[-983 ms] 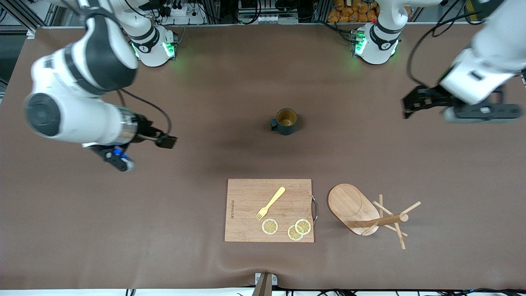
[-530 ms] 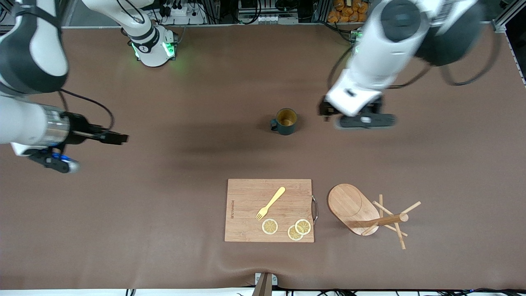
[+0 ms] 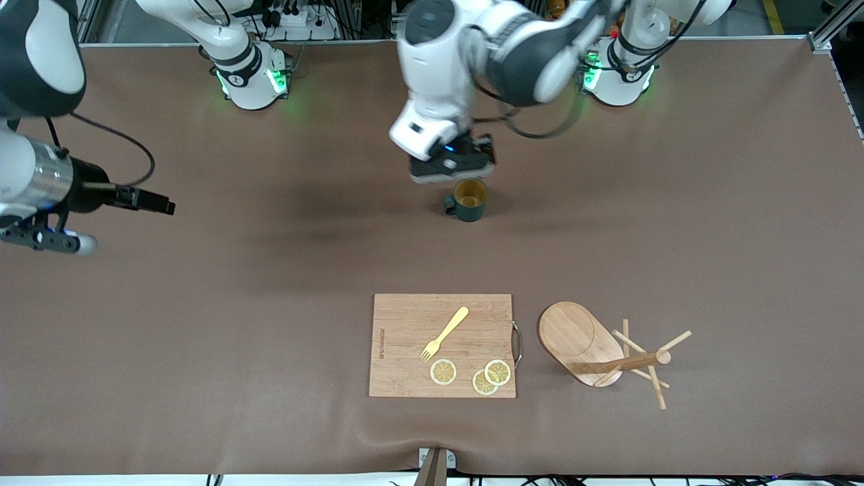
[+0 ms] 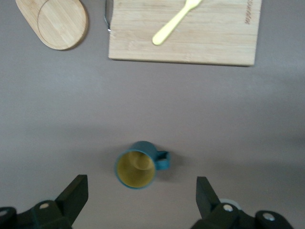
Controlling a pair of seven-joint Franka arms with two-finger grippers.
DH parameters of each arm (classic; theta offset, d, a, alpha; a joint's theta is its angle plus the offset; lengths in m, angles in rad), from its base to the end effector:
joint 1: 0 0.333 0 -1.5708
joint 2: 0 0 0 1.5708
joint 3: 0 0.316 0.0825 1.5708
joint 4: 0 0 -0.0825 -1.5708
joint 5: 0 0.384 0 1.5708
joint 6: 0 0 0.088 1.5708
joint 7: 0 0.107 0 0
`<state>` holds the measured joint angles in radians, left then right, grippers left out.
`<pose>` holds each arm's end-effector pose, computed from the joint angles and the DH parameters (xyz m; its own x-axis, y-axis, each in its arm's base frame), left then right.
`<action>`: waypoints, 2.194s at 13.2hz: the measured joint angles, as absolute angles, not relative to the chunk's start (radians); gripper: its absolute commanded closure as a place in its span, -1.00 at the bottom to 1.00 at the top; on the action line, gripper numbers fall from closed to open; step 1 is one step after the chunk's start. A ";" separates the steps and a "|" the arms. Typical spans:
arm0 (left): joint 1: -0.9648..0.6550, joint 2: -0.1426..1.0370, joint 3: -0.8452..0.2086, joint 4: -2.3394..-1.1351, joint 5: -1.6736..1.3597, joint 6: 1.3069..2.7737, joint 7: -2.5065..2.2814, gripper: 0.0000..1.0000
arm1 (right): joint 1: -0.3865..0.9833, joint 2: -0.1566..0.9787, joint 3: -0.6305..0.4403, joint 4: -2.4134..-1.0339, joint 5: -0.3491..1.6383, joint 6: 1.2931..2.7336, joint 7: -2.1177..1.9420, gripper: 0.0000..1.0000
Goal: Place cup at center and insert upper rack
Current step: 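Lower the left gripper and grasp the teal mug's handle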
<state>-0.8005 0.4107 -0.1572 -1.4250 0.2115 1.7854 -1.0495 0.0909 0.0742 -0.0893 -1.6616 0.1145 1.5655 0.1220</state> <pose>0.4174 -0.5329 0.4611 0.9940 0.0476 0.0989 0.0586 -0.9920 -0.1115 0.5667 0.0147 0.5407 0.9762 -0.1197 -0.1808 -0.1367 -0.9870 -0.0848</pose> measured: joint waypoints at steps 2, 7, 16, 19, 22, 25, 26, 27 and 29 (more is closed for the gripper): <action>-0.879 0.430 -0.158 -1.415 0.231 1.789 -1.124 -1.00 | 0.063 -0.003 -0.090 -1.768 0.106 1.630 0.035 -1.00; -1.030 0.500 -0.155 -1.414 0.410 1.863 -1.390 -1.00 | 0.025 -0.014 -0.088 -1.804 0.102 1.685 -0.010 -1.00; -1.129 0.719 -0.156 -1.419 0.732 1.883 -1.948 -1.00 | -0.004 -0.007 -0.086 -1.664 0.038 1.676 -0.011 -1.00; -1.133 0.777 -0.155 -1.427 0.815 1.883 -2.137 -1.00 | -0.019 -0.007 -0.086 -1.591 0.038 1.634 -0.013 -1.00; -1.166 0.814 -0.157 -1.492 0.911 1.883 -2.323 -1.00 | -0.026 -0.006 -0.084 -1.554 0.038 1.631 -0.013 -1.00; -1.205 0.818 -0.155 -1.547 0.947 1.874 -2.354 -1.00 | 0.004 -0.005 -0.054 -1.539 0.009 1.633 0.008 -1.00; -1.211 0.818 -0.155 -1.568 0.971 1.860 -2.354 -1.00 | 0.014 -0.003 -0.049 -1.532 -0.006 1.635 0.019 -1.00; -1.215 0.818 -0.155 -1.596 0.996 1.853 -2.354 -1.00 | 0.015 -0.001 -0.049 -1.524 -0.008 1.636 0.025 -1.00; -1.217 0.819 -0.153 -1.648 1.057 1.847 -2.354 -1.00 | 0.012 0.004 -0.055 -1.511 -0.008 1.636 0.027 -1.00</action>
<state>-1.2174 0.8185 -0.1528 -1.6479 1.0571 1.8475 -2.3543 0.0115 0.0040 -0.0554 -1.5114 -0.0077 1.6356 0.0266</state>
